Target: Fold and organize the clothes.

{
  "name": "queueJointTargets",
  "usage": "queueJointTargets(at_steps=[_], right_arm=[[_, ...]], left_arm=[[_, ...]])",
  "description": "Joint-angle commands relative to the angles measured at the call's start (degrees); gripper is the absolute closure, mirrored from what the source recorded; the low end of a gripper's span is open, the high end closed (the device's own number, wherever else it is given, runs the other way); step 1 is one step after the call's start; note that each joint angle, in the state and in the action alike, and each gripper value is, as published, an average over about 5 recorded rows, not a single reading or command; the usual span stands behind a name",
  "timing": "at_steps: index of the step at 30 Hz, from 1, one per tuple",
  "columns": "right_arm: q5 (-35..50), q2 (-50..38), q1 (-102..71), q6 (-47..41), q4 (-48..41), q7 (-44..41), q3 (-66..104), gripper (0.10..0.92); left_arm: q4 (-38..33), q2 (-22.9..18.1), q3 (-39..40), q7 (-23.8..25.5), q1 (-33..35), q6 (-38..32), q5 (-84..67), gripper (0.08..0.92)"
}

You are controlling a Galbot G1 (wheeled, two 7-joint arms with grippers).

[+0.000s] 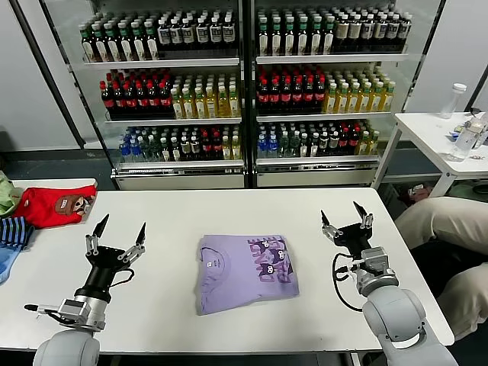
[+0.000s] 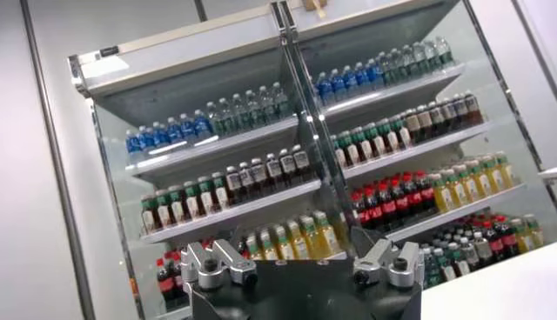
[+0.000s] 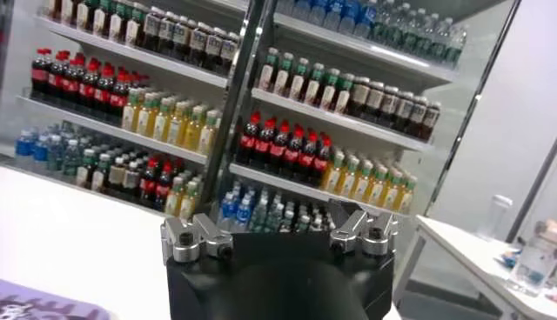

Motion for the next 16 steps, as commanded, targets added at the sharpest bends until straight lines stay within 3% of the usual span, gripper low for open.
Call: queueJointTargets(at_steps=[1, 10, 16], right_arm=[[-4.4, 0.0, 0.4, 5.9, -3.5, -3.3, 1.7, 0.202], [-5.4, 0.5, 0.9, 7.3, -5.8, -3.5, 1.6, 0.203], [-6.0, 0.2, 0.9, 7.7, -6.1, -3.7, 1.8, 0.203]], left_arm=[[6.3, -1.1, 2.1, 1.4, -5.7, -2.0, 1.1, 0.177], [8.0, -1.2, 2.3, 1.0, -6.6, -2.2, 1.2, 0.177], [6.5, -1.2, 3.8, -3.2, -6.3, 2.2, 4.7, 0.177]])
